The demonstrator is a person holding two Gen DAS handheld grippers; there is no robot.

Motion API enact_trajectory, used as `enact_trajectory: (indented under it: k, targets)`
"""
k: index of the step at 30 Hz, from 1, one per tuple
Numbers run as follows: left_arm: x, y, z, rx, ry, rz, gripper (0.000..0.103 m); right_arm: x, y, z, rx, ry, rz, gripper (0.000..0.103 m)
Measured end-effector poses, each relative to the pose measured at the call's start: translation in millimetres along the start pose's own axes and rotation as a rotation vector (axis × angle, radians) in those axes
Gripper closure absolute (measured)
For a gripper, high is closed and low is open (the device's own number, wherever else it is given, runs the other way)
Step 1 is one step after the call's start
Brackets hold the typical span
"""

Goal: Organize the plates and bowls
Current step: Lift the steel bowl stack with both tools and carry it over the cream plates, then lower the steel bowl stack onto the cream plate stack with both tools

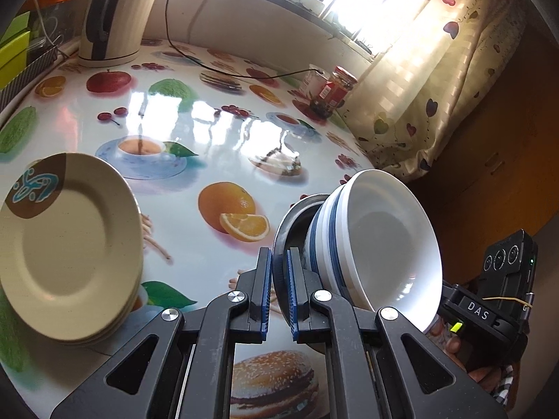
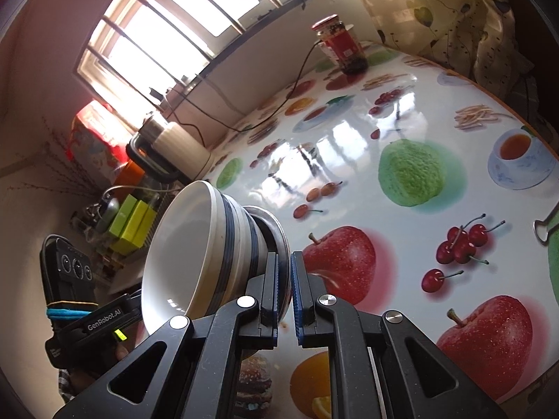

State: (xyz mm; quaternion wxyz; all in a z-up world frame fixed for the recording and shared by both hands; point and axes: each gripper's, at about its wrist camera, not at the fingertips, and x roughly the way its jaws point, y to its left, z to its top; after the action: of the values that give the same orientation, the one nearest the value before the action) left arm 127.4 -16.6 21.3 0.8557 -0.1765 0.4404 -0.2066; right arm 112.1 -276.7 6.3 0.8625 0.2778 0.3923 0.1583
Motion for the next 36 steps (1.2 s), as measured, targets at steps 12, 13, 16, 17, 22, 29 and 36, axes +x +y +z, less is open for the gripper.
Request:
enact_trajectory:
  k: [12, 13, 16, 17, 22, 29, 36]
  targets:
    - [-18.1, 22.3, 5.6, -0.044, -0.036, 0.044, 0.096, 21.0, 25.7, 1.6, -0.033, 0.032, 0.02, 0.094]
    - [-19.6, 24.6, 6.6, -0.046, -0.04, 0.048, 0.096, 23.5, 28.2, 1.7, -0.035, 0.036, 0.024, 0.094]
    - [-23.8, 29.9, 9.0, -0.055, -0.051, 0.063, 0.096, 28.3, 34.0, 2.4, -0.043, 0.041, 0.035, 0.094]
    - [-25.7, 31.4, 9.9, -0.059, -0.055, 0.067, 0.096, 30.7, 36.7, 2.6, -0.046, 0.044, 0.036, 0.094]
    - [-36.4, 43.5, 13.2, -0.076, -0.076, 0.091, 0.096, 41.3, 49.0, 5.1, -0.06, 0.057, 0.056, 0.094]
    - [-49.3, 62.6, 16.0, -0.103, -0.101, 0.124, 0.096, 59.7, 71.2, 7.2, -0.094, 0.079, 0.073, 0.094]
    - [-64.6, 83.3, 18.5, -0.135, -0.128, 0.151, 0.096, 79.8, 89.2, 4.6, -0.116, 0.119, 0.098, 0.094]
